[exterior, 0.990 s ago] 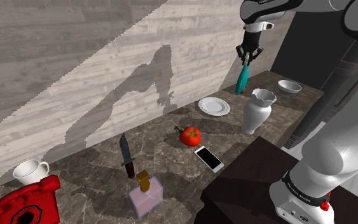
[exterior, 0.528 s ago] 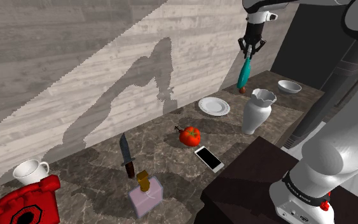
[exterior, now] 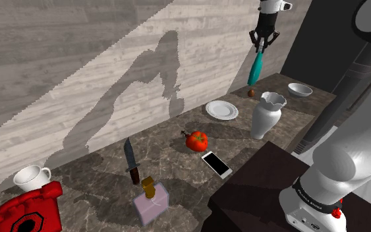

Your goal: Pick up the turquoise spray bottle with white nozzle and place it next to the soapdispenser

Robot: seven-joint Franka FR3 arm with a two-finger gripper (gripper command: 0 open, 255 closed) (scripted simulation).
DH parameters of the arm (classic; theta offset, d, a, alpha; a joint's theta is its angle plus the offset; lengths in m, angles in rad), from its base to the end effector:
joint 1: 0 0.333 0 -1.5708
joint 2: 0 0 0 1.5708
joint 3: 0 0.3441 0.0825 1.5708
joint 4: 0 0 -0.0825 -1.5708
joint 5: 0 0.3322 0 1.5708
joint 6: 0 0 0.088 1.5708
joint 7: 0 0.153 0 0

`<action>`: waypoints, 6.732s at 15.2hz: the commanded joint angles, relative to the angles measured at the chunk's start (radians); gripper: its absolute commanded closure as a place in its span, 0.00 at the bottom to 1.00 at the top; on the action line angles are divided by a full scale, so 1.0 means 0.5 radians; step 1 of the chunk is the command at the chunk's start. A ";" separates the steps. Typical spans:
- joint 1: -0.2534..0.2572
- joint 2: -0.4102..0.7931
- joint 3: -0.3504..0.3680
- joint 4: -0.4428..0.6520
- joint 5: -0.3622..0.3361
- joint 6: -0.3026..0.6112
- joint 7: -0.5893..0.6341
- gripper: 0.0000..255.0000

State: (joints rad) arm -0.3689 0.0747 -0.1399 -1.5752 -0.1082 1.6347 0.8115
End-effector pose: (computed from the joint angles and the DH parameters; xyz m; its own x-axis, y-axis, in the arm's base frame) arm 0.4575 -0.2703 0.5731 0.2583 -0.9631 0.0753 -0.9636 -0.2512 0.0920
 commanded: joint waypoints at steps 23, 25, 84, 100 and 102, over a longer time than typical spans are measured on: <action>0.415 -0.616 0.501 -0.571 0.067 -0.141 0.895 1.00; 0.454 -0.635 0.560 -0.586 0.090 -0.153 0.989 1.00; 1.055 0.060 1.420 -0.640 0.046 0.462 2.520 1.00; 1.079 0.240 1.400 -0.884 -0.075 0.853 2.611 1.00; 1.084 0.270 1.395 -0.906 -0.096 0.900 2.626 1.00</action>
State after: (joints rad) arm 0.1719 0.2033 0.5586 -2.0212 -0.1511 2.0715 2.1206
